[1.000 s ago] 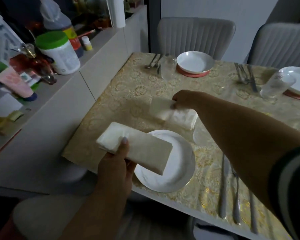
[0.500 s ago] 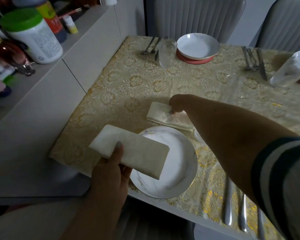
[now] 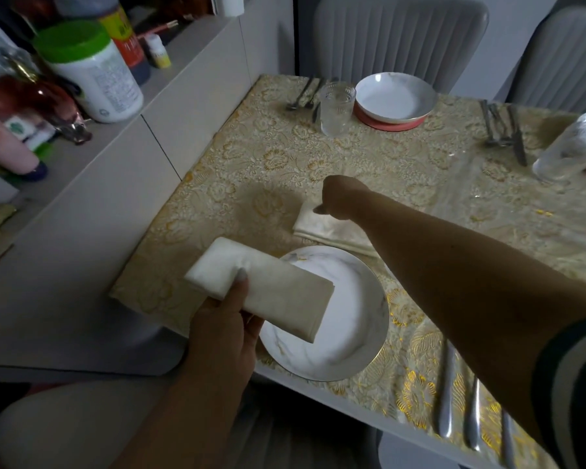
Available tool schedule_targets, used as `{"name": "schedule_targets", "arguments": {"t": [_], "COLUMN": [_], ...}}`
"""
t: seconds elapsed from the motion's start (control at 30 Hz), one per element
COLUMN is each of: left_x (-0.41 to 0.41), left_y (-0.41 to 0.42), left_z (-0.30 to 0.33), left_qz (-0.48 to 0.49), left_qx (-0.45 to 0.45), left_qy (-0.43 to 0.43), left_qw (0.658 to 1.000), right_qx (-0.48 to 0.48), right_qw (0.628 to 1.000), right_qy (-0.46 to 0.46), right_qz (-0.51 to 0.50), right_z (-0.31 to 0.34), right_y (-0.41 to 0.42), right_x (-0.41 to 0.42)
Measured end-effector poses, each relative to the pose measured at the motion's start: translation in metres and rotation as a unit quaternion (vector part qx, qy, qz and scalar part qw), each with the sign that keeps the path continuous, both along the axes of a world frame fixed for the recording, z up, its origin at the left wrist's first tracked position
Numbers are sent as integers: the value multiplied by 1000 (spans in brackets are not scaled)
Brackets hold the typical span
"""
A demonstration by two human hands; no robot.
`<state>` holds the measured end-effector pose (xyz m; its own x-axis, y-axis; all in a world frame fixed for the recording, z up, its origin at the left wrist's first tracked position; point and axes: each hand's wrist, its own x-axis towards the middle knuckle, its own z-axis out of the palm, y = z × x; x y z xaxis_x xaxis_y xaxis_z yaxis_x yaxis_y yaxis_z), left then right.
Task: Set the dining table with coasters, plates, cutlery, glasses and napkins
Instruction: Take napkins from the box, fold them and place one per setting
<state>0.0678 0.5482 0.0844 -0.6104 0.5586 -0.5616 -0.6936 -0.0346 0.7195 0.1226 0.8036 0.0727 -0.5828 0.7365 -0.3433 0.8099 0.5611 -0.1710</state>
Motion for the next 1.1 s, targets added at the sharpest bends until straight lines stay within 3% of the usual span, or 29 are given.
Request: {"name": "schedule_targets", "arguments": {"t": [0.07, 0.17, 0.23, 0.33, 0.53, 0.77, 0.93, 1.1], "left_x": [2, 7, 12, 22, 55, 130, 202, 291], "left_y": [-2, -4, -7, -12, -29, -62, -84, -98], "left_z": [5, 15, 24, 39, 67, 88, 108, 129], "left_qz": [-10, -32, -39, -50, -65, -137, -258, -366], "left_qx": [0, 6, 17, 36, 45, 73, 107, 152], "left_qy": [7, 26, 36, 52, 120, 132, 30, -69], "left_qw": [1000, 999, 998, 997, 990, 979, 960, 916], "right_qx": [-32, -243, -363, -419, -309, -167, -116, -77], "right_qw": [995, 950, 910, 887, 914, 939, 929, 904], "right_qy": [93, 197, 200, 195, 262, 281, 297, 322], "right_qz": [-3, -14, -9, 9, -27, -108, -187, -271], "right_z": [18, 51, 65, 74, 111, 147, 164, 180], "right_y": [-18, -61, -85, -109, -162, -231, -267, -296], "right_x": [-3, -1, 9, 29, 83, 175, 263, 364]}}
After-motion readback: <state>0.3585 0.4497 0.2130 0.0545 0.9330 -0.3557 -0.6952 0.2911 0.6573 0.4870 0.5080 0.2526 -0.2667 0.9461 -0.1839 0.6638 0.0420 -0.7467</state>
